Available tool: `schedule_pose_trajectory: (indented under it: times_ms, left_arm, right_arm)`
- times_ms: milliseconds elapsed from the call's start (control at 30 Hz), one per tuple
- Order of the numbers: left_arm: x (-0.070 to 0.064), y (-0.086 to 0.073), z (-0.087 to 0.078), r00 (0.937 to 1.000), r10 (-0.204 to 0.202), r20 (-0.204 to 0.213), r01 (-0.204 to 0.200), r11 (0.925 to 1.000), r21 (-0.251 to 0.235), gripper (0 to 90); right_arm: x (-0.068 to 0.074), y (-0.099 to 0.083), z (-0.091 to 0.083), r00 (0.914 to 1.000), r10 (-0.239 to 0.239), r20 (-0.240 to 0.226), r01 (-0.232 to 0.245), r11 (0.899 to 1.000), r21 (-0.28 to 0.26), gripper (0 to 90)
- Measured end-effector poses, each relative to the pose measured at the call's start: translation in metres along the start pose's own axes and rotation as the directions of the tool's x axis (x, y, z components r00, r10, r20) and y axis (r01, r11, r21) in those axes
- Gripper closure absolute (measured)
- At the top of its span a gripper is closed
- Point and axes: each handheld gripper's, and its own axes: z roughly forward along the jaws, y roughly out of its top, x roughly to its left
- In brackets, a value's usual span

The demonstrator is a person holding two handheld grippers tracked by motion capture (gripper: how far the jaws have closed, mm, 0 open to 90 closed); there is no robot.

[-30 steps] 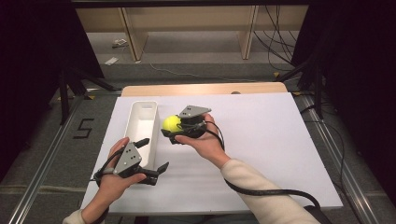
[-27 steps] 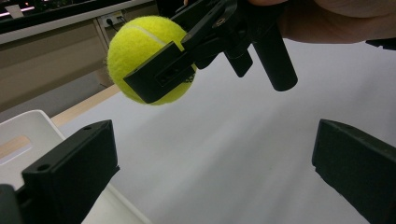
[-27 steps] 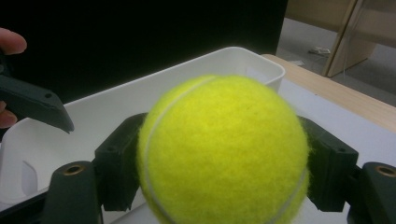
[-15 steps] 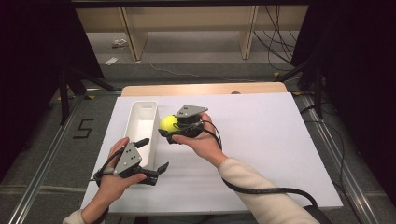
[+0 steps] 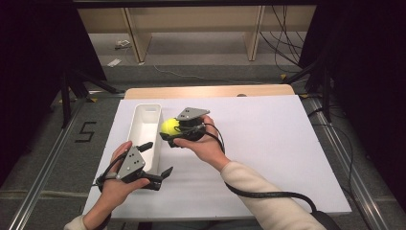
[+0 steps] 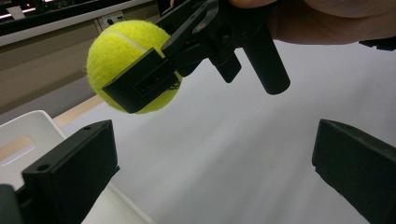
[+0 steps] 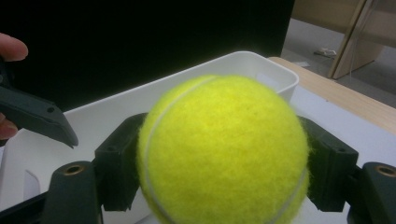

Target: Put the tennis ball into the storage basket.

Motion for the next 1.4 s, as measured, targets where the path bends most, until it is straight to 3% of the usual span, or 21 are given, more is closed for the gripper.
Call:
schedule_pose_trajectory:
  times_ms: [1400]
  left_arm:
    - [0.000, 0.000, 0.000, 1.0000, 0.007, 0.002, -0.007, 1.0000, 0.000, 0.0]
  right_arm:
    - [0.007, 0.019, 0.015, 0.9995, -0.027, -0.018, 0.027, 1.000, -0.001, 26.7]
